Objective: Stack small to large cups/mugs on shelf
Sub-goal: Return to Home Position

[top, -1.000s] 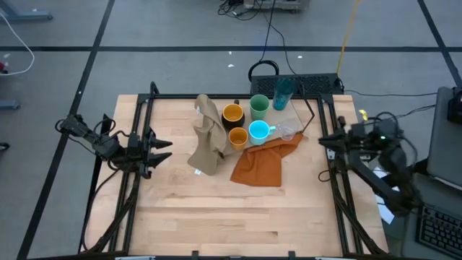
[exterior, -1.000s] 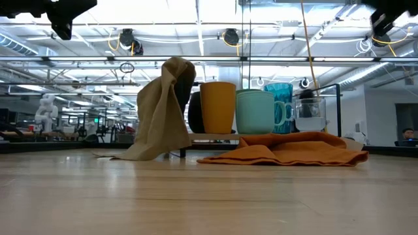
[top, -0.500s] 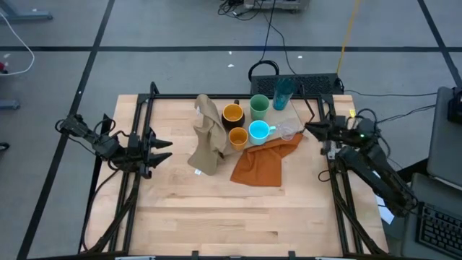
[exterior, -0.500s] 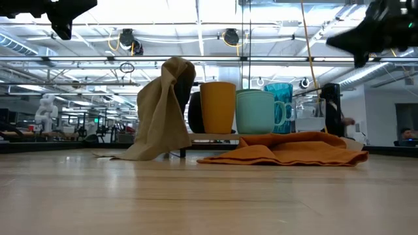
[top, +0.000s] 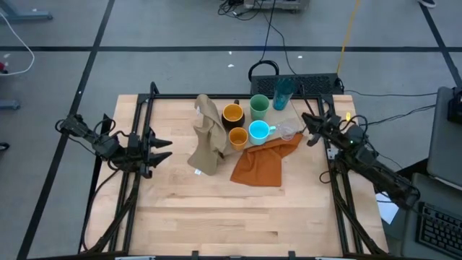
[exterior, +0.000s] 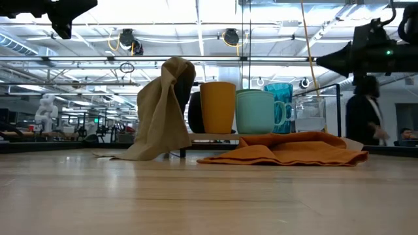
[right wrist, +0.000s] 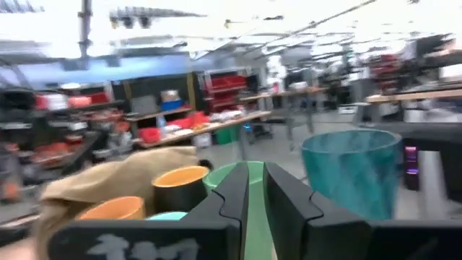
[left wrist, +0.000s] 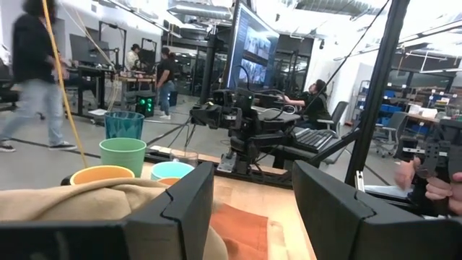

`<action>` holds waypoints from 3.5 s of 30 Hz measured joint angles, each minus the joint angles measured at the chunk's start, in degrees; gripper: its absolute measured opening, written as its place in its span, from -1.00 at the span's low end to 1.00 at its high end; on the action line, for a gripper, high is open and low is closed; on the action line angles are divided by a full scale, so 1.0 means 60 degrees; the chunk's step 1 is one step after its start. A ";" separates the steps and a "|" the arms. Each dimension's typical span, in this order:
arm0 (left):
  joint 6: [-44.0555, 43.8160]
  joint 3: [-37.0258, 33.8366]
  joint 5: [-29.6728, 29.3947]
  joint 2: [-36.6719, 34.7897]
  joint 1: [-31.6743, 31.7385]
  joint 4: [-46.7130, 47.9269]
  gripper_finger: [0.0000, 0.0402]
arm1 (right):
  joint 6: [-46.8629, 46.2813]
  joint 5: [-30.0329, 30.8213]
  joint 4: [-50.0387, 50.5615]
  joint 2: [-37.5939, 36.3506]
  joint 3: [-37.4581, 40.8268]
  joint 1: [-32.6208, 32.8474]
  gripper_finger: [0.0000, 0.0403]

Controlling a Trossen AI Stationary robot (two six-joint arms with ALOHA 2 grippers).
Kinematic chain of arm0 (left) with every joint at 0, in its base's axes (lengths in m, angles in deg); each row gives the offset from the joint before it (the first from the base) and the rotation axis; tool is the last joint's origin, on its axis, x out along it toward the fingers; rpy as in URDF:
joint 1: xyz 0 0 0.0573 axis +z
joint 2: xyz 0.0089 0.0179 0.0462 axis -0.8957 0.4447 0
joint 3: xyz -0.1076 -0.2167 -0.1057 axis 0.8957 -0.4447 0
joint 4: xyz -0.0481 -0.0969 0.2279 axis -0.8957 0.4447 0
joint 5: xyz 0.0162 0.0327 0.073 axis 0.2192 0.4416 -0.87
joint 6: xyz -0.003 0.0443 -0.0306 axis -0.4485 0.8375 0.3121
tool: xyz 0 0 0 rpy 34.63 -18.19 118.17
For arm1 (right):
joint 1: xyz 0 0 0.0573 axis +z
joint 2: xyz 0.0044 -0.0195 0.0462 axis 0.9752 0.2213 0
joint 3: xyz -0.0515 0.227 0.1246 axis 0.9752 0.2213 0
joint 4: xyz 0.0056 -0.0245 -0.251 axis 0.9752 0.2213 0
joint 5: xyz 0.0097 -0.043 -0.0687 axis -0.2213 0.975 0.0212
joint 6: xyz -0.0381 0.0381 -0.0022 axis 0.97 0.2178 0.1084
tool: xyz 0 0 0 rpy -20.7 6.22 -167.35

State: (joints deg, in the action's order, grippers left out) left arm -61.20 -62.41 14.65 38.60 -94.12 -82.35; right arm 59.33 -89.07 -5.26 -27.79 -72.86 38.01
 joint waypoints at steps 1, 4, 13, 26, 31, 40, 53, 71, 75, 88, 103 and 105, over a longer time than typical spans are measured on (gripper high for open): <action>0.0029 0.0000 -0.0007 -0.0002 0.0000 -0.0012 -0.05 | 0.0161 0.0342 0.0077 0.0008 0.0007 0.0187 -0.82; 0.0039 0.0000 -0.0245 0.0000 0.0000 -0.0013 -0.05 | 0.0527 0.0887 0.0296 0.0081 0.0015 0.0728 -0.82; 0.0192 0.0000 -0.0579 -0.0004 0.0004 -0.0090 -0.05 | 0.0323 0.0902 0.0717 0.0645 0.0040 0.2596 -0.82; 0.0209 0.0000 -0.0834 0.0000 0.0004 -0.0087 -0.05 | 0.0449 0.1348 -0.0343 0.1399 0.0051 0.5904 -0.82; 0.0206 0.0000 -0.0834 0.0000 0.0004 -0.0084 -0.05 | 0.1088 0.2593 -0.0106 0.1472 0.0033 0.6370 -0.82; 0.0155 0.0000 -0.0823 -0.0001 0.0003 -0.0058 -0.05 | 0.1224 0.2118 0.1300 0.1455 -0.0624 0.6369 -0.82; 0.0031 0.0000 -0.0827 -0.0004 0.0004 0.0035 -0.05 | 0.1072 0.1865 0.2482 0.0127 -0.0634 0.6365 -0.82; -0.0153 0.0000 -0.0738 -0.0004 0.0000 0.0195 -0.05 | 0.0737 0.1867 0.1079 0.0004 0.0274 0.6365 -0.82; -0.0476 0.0000 -0.0057 0.0000 0.0003 0.0199 -0.05 | 0.0646 0.1867 0.1104 0.0004 0.0288 0.6365 -0.82; -0.0916 0.0000 0.2130 0.2598 0.0000 -0.1073 -0.05 | 0.0482 0.1865 0.1040 0.0004 0.0301 0.6365 -0.82; -0.0492 -0.0021 0.2014 0.0414 0.0040 0.1303 -0.05 | 0.0227 0.1863 0.0976 0.0008 0.0306 0.6365 -0.82; -0.0106 -0.0139 0.2241 -0.0247 0.0040 0.1217 -0.05 | 0.0227 0.1867 0.0976 0.0004 0.0306 0.6365 -0.82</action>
State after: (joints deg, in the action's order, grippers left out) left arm -61.84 -63.24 28.10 37.12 -93.88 -75.05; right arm 60.70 -77.86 0.59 -27.77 -71.02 76.20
